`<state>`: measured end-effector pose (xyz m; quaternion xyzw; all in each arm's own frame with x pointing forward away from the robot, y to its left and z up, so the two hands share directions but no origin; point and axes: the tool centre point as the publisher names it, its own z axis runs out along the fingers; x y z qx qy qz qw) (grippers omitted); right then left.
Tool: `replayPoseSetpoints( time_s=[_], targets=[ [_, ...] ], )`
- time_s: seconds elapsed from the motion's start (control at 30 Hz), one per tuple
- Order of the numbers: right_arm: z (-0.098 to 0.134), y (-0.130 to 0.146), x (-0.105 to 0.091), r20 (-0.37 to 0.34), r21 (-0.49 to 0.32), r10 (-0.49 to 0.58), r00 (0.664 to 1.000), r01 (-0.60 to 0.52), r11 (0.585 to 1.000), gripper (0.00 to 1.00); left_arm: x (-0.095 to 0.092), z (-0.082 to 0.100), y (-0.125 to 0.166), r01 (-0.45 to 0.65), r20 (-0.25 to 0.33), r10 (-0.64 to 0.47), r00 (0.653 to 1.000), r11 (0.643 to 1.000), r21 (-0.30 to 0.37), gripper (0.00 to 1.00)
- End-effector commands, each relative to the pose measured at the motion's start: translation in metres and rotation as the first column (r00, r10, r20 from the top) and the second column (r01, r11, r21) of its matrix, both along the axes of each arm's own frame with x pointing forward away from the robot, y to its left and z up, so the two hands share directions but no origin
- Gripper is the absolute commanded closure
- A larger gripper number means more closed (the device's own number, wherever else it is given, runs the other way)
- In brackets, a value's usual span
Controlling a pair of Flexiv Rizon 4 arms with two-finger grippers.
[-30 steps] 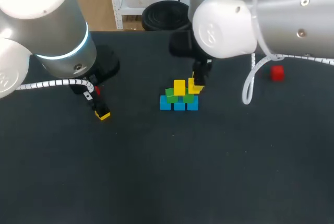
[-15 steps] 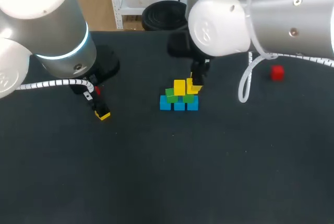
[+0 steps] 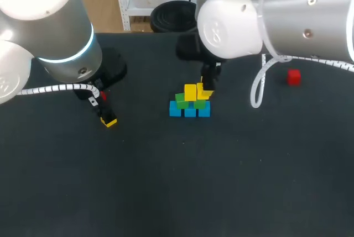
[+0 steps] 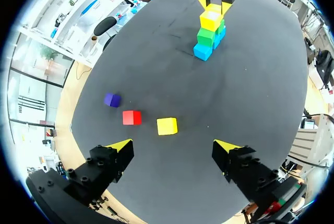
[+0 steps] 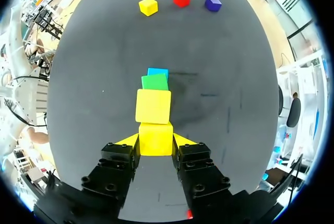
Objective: Place the blue cubes, place green cubes on the blue cubes, place the yellow cubes on the green cubes, then place the red cubes on the yellow cubes, and place purple cube on the red cubes.
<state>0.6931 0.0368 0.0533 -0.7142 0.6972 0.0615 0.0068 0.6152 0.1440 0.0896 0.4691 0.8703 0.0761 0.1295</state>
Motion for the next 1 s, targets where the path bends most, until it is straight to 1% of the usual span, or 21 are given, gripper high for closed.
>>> replayPoseSetpoints(
  time_s=[0.03, 0.33, 0.43, 0.5, 0.53, 0.6, 0.87, 0.97, 1.0],
  targets=[
    [-0.0002, 0.0003, 0.0005, -0.001, 0.000, 0.001, 1.000, -0.001, 1.000, 0.84, 0.0014, 0.0002, 0.0009, 0.003, -0.004, -0.003, 1.000, 1.000, -0.002, 0.00],
    [-0.0002, 0.0008, 0.0005, -0.003, 0.001, 0.002, 1.000, -0.002, 1.000, 0.81, 0.0014, 0.0002, 0.0009, 0.003, -0.004, -0.003, 1.000, 1.000, -0.002, 0.00],
    [-0.0001, 0.0006, 0.0002, -0.002, 0.000, 0.003, 1.000, -0.003, 1.000, 0.76, 0.0014, 0.0002, 0.0009, 0.003, -0.004, -0.003, 1.000, 1.000, -0.002, 0.00],
    [0.0003, 0.0004, -0.0005, -0.003, 0.000, 0.004, 1.000, -0.004, 1.000, 0.69, 0.0014, 0.0002, 0.0009, 0.003, -0.004, -0.003, 1.000, 1.000, -0.002, 0.00],
    [0.0004, 0.0004, -0.0007, -0.002, -0.001, 0.004, 1.000, -0.004, 1.000, 0.67, 0.0014, 0.0002, 0.0009, 0.003, -0.004, -0.003, 1.000, 1.000, -0.002, 0.00],
    [0.0004, 0.0000, -0.0010, -0.003, -0.002, 0.003, 1.000, -0.003, 1.000, 0.67, 0.0014, 0.0002, 0.0009, 0.003, -0.004, -0.003, 1.000, 1.000, -0.002, 0.00],
    [-0.0005, -0.0009, -0.0016, -0.008, -0.005, 0.001, 1.000, -0.002, 1.000, 0.69, 0.0014, 0.0002, 0.0009, 0.003, -0.004, -0.003, 1.000, 1.000, -0.002, 0.00],
    [-0.0007, -0.0011, -0.0018, -0.011, -0.004, 0.000, 1.000, 0.000, 1.000, 0.68, 0.0014, 0.0002, 0.0009, 0.003, -0.004, -0.003, 1.000, 1.000, -0.002, 0.00],
    [-0.0007, -0.0011, -0.0018, -0.012, -0.004, 0.000, 1.000, 0.000, 1.000, 0.66, 0.0014, 0.0002, 0.0009, 0.003, -0.004, -0.003, 1.000, 1.000, -0.002, 0.00]
  ],
)
